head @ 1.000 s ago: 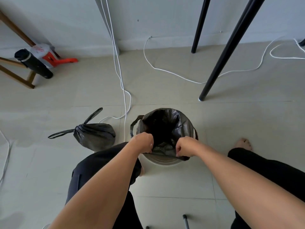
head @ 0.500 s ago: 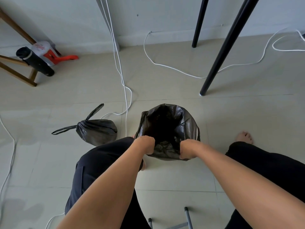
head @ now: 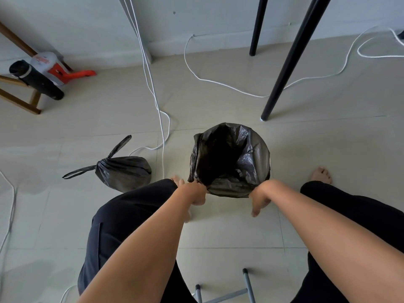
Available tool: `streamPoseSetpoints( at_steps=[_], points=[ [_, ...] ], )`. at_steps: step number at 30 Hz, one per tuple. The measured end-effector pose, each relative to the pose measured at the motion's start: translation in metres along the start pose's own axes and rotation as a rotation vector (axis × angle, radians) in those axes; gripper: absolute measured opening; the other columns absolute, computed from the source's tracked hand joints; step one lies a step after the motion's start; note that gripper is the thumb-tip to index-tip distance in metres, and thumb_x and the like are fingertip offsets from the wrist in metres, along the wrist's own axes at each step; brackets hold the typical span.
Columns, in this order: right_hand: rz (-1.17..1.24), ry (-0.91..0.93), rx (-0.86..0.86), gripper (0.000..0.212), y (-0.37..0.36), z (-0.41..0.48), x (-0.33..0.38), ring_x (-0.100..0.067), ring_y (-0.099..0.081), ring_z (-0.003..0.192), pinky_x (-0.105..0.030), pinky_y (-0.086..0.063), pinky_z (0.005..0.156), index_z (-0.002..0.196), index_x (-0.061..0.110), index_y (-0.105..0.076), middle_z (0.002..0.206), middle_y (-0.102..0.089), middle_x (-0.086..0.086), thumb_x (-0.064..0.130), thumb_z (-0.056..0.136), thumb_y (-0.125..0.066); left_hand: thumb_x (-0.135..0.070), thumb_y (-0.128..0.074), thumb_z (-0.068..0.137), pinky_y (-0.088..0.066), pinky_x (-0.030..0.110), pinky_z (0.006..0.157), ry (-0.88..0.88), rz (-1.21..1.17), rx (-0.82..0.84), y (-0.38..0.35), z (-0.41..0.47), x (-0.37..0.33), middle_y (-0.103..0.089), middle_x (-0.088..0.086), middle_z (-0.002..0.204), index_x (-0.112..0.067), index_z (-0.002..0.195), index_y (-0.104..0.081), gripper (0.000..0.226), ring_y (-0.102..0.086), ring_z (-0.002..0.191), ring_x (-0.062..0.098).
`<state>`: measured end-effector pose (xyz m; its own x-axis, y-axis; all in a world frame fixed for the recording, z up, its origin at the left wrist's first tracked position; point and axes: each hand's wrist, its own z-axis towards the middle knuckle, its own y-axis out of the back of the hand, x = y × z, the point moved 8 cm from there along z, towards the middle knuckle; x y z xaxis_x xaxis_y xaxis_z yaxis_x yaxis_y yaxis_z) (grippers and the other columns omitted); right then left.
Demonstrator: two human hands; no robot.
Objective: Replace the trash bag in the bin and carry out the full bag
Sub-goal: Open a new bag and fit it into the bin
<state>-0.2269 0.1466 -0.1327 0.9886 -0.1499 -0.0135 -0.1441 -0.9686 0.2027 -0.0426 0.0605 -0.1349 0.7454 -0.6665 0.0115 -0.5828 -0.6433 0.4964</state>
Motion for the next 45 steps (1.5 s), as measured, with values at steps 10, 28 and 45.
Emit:
streamPoseSetpoints(
  at_steps=[10,28,45],
  points=[
    [0.051,-0.026,-0.106,0.071,-0.013,0.032,-0.026,-0.026,-0.047,0.131,-0.039,-0.042,0.105,0.146,0.015,-0.039,0.147,-0.045,-0.005,0.045,0.086,-0.063,-0.009,-0.036,0.085,0.003,0.073,0.106,0.036,-0.102,-0.062,-0.019,0.026,0.008,-0.002,-0.003,0.163,-0.026,0.154,-0.016,0.074,0.007,0.150,0.020],
    [1.607,-0.145,-0.659,0.020,0.019,0.032,-0.108,-0.025,-0.069,0.070,-0.025,-0.043,0.056,0.075,0.012,-0.064,0.077,-0.071,-0.009,0.018,0.093,-0.056,-0.031,-0.051,0.094,-0.046,0.030,0.063,0.400,-1.077,-0.896,0.023,-0.019,0.064,-0.062,0.002,0.078,-0.010,0.083,-0.064,0.027,-0.059,0.074,0.020],
    [1.673,-0.148,-0.848,0.033,0.053,0.047,-0.129,-0.023,-0.053,0.069,-0.043,-0.053,0.077,0.097,-0.006,-0.068,0.077,-0.064,-0.022,0.026,0.088,-0.069,-0.026,-0.059,0.091,-0.028,0.026,0.048,0.372,-1.246,-0.680,0.061,0.046,0.107,-0.036,-0.002,0.052,-0.014,0.053,-0.036,0.046,-0.033,0.050,0.017]
  ],
)
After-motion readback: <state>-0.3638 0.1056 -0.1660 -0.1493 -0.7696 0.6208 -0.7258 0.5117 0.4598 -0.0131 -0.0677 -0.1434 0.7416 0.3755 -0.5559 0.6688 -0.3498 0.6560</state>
